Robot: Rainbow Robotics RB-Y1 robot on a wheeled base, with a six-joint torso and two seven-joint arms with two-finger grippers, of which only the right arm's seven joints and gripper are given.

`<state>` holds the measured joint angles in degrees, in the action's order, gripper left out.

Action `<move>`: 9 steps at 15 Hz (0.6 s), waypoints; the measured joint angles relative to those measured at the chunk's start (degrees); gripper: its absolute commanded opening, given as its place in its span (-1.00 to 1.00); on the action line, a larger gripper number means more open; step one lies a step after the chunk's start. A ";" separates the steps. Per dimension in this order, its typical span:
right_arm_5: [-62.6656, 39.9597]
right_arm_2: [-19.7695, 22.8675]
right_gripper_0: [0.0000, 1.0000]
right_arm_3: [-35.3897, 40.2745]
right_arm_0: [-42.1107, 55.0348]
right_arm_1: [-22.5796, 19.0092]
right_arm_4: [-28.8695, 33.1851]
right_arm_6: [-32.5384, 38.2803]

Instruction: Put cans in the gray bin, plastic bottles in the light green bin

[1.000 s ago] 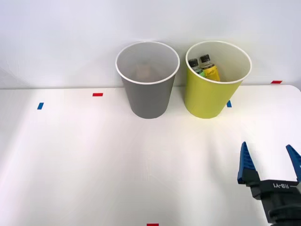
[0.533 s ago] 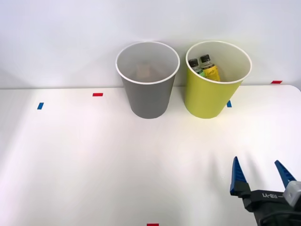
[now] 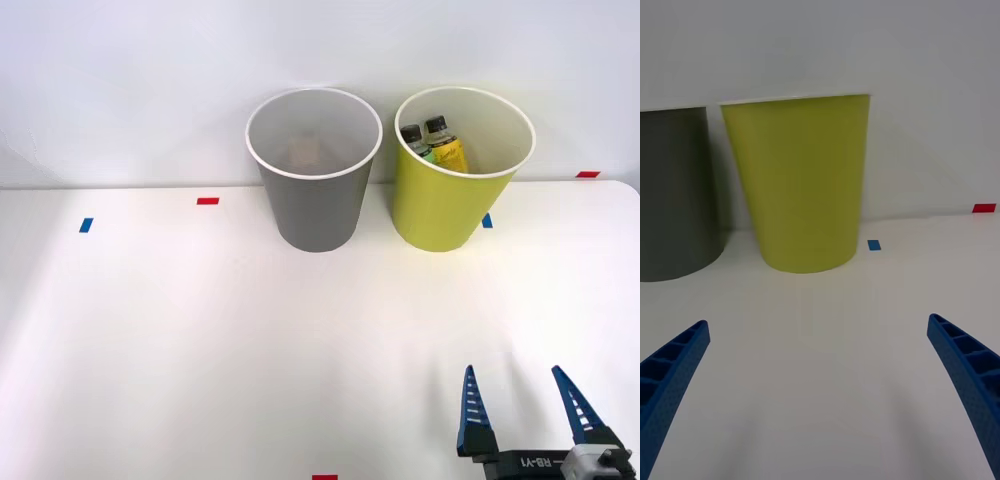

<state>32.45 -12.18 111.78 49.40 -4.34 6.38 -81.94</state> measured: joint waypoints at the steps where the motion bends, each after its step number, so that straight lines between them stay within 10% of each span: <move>1: 0.61 -0.25 1.00 -0.39 0.27 -0.04 -0.20 -3.44; 9: 2.30 -10.28 1.00 -0.77 1.76 -8.28 -14.40 -23.24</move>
<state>34.75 -22.46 111.01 51.16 -12.62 -8.02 -105.18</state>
